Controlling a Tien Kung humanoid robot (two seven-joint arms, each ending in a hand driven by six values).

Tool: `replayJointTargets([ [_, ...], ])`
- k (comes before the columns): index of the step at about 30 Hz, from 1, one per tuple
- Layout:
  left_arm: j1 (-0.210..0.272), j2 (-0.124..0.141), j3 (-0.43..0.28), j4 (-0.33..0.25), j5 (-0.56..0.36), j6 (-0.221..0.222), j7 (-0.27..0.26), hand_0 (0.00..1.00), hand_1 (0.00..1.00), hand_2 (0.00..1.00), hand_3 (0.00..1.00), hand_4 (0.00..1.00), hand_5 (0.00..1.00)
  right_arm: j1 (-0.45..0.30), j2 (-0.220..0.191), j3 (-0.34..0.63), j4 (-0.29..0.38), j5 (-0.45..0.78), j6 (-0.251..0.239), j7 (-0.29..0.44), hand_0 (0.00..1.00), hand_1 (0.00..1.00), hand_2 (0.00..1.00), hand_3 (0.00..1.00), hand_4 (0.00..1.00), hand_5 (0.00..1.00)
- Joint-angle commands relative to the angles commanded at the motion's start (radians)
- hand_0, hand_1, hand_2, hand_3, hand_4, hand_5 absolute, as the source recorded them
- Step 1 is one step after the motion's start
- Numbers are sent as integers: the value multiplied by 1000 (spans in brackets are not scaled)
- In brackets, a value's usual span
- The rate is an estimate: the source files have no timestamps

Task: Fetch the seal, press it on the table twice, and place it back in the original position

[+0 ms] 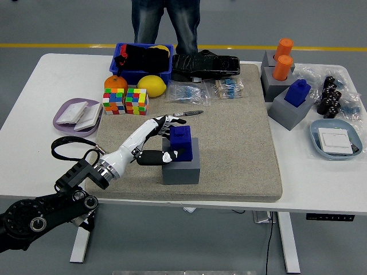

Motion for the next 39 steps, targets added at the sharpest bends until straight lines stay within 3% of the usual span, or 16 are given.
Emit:
replayJointTargets([
  [25, -15, 18, 22, -12, 20, -6, 18, 549, 476, 485, 785, 586, 2, 1, -2, -7, 0, -1, 1, -1, 793, 699, 670, 650, 814, 461],
  [39, -18, 1, 35, 6, 6, -4, 9, 550, 509, 533, 787, 598, 2, 0, -5, -11, 1, -1, 0, 0, 793, 700, 669, 650, 814, 460],
])
